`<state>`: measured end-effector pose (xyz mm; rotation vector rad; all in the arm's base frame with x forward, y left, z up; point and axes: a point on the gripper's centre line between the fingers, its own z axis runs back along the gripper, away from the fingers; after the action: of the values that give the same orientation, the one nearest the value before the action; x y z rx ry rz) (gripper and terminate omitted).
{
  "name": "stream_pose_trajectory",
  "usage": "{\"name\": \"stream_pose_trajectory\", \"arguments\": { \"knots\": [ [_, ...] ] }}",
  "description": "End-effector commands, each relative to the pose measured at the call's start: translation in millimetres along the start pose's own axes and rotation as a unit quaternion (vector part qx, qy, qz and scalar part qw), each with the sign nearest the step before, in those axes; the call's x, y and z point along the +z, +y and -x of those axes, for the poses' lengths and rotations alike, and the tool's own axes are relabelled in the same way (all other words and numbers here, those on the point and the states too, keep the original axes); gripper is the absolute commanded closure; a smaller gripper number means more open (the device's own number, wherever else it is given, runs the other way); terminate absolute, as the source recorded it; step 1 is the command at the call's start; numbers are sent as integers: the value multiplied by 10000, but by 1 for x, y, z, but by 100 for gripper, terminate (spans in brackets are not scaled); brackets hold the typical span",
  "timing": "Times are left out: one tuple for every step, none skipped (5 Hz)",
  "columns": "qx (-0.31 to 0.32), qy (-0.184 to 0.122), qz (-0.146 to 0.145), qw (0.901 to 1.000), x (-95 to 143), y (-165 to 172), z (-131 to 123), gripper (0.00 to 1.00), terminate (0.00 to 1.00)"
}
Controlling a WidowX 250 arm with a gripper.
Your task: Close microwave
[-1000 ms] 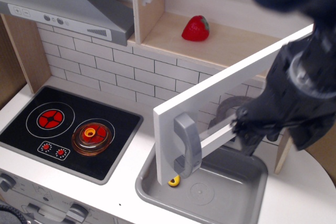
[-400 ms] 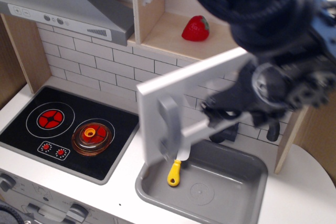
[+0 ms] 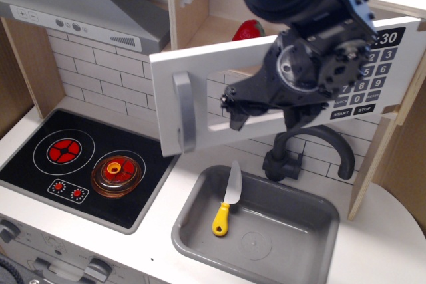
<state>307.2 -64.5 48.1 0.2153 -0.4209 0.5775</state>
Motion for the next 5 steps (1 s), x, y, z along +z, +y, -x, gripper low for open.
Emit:
{"name": "stream_pose_trajectory", "arguments": {
  "knots": [
    [-789, -379, 541, 9947, 14, 12, -55, 0, 0],
    [-1075, -445, 734, 9905, 10, 10, -68, 0, 0],
    [-1424, -457, 815, 9854, 5, 4, -83, 0, 0],
    [-1493, -472, 896, 9836, 0, -2, -94, 0, 0],
    [-1396, -565, 900, 9845, -4, -8, -104, 0, 0]
  ]
}}
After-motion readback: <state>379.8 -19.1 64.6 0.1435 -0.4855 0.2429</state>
